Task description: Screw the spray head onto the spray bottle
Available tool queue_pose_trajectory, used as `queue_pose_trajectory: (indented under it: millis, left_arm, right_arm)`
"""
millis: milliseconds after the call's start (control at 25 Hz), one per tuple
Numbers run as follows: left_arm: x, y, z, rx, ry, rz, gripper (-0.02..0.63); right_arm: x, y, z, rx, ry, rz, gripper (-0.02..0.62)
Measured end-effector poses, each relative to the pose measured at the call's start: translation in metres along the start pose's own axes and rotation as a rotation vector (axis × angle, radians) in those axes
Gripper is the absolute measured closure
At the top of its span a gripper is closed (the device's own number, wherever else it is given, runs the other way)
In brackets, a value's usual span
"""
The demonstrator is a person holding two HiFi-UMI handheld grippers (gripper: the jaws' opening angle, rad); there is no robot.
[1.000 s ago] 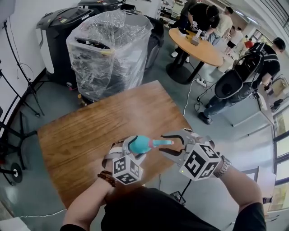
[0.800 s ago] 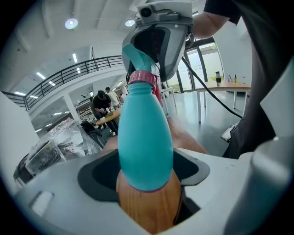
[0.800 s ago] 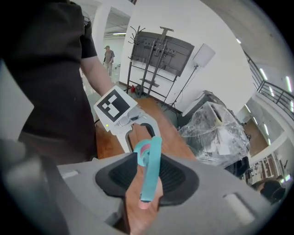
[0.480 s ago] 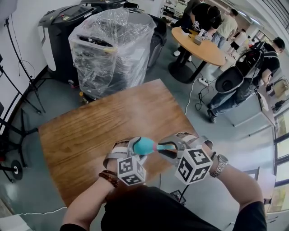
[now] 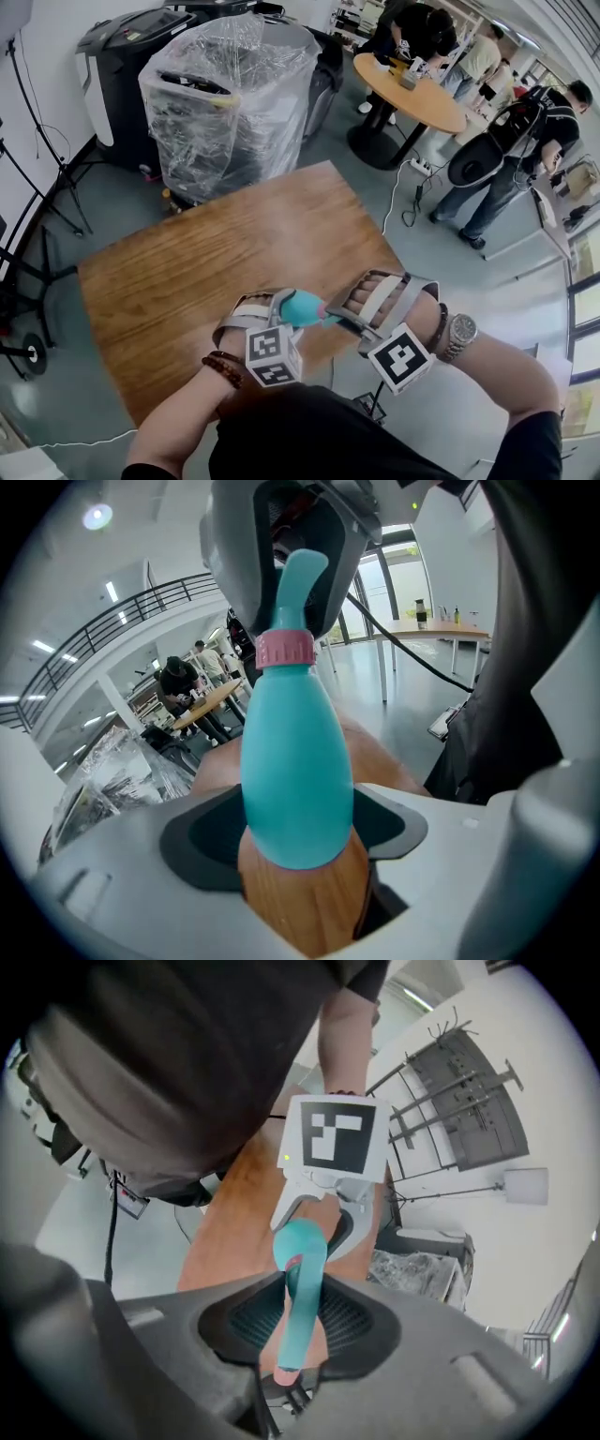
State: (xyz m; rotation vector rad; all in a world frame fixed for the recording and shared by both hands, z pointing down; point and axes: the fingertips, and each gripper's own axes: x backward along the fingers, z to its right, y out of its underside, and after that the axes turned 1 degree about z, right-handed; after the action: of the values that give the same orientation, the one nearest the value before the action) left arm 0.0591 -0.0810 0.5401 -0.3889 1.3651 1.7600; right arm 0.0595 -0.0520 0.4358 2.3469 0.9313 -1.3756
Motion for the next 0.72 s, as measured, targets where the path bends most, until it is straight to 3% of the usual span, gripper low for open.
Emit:
queue_pose_trajectory:
  millis: [80, 120, 240, 320, 480, 560, 640, 720]
  left_arm:
    - [0.001, -0.001, -0.001, 0.005, -0.014, 0.009, 0.229]
    - [0.002, -0.001, -0.003, 0.013, -0.027, 0.01, 0.23]
    - [0.001, 0.005, -0.009, 0.046, -0.071, -0.008, 0.233]
    - [0.0, 0.008, -0.012, 0.062, -0.102, -0.023, 0.233]
    - [-0.006, 0.015, -0.022, 0.052, -0.176, -0.08, 0.236]
    - [-0.011, 0.023, -0.023, 0.03, -0.206, -0.128, 0.236]
    - [-0.015, 0.025, -0.021, 0.033, -0.21, -0.144, 0.236]
    - [-0.018, 0.026, -0.017, 0.059, -0.2, -0.134, 0.235]
  right_arm:
    - [0.001, 0.002, -0.006, -0.011, -0.036, 0.009, 0.499]
    - [0.0, 0.005, -0.008, -0.063, -0.063, 0.012, 0.499]
    - [-0.007, 0.011, -0.006, -0.377, -0.107, 0.053, 0.497]
    - [-0.012, 0.014, -0.001, -0.687, -0.125, 0.095, 0.495]
    - [-0.026, 0.036, 0.003, -1.581, -0.202, 0.189, 0.494]
    - [-0.033, 0.045, -0.002, -1.942, -0.256, 0.224, 0.494]
    - [-0.037, 0.045, -0.006, -2.066, -0.272, 0.229, 0.493]
    - [-0.036, 0.042, -0.006, -2.042, -0.26, 0.225, 0.491]
